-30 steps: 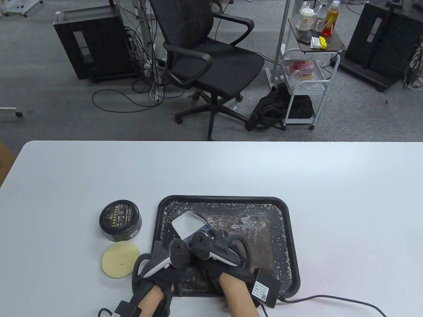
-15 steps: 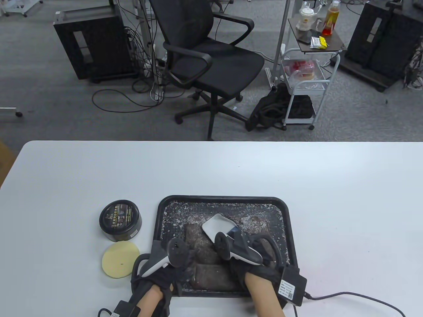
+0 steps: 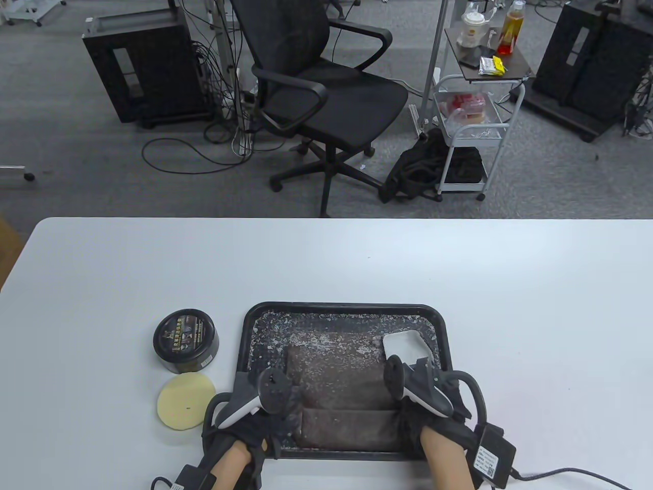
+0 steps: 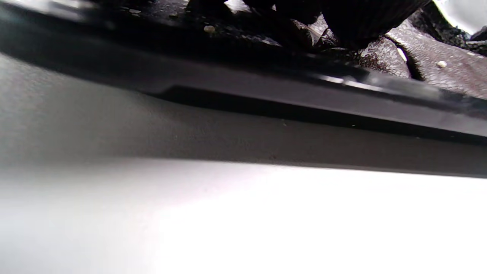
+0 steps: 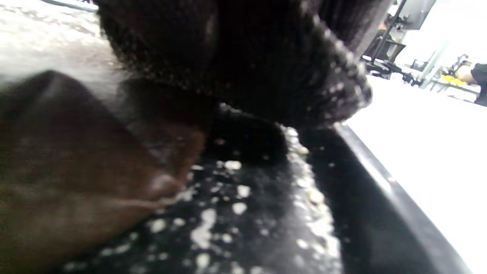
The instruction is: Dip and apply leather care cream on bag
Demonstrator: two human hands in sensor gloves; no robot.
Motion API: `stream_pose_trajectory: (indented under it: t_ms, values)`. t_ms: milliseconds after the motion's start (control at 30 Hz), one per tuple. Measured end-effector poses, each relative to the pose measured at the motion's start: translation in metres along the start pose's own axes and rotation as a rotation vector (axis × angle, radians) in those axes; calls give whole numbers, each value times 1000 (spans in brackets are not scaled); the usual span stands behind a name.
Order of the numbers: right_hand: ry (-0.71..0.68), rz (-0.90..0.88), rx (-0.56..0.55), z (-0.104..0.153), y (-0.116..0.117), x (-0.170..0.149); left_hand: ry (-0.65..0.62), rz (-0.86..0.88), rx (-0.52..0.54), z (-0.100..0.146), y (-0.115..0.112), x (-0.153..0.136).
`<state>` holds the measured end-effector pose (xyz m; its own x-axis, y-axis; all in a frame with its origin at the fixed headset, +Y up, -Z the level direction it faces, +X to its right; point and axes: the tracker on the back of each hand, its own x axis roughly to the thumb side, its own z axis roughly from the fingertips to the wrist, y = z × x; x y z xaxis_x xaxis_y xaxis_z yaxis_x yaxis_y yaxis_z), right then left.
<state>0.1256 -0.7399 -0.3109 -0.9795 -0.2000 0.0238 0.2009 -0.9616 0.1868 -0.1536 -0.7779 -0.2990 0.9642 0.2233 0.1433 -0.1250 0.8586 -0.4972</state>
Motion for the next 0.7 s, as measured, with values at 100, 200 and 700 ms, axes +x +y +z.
stream_pose_trajectory:
  t_ms: [100,200,700]
  values:
    - [-45,87,-30,5,-2,24,-5,-5,9,0,0,0]
    - [-109,102,-50,10,-5,47,-5,-3,10,0,0,0]
    - [-486,-102,-122,37,-16,142,-6,9,-13,0,-1,0]
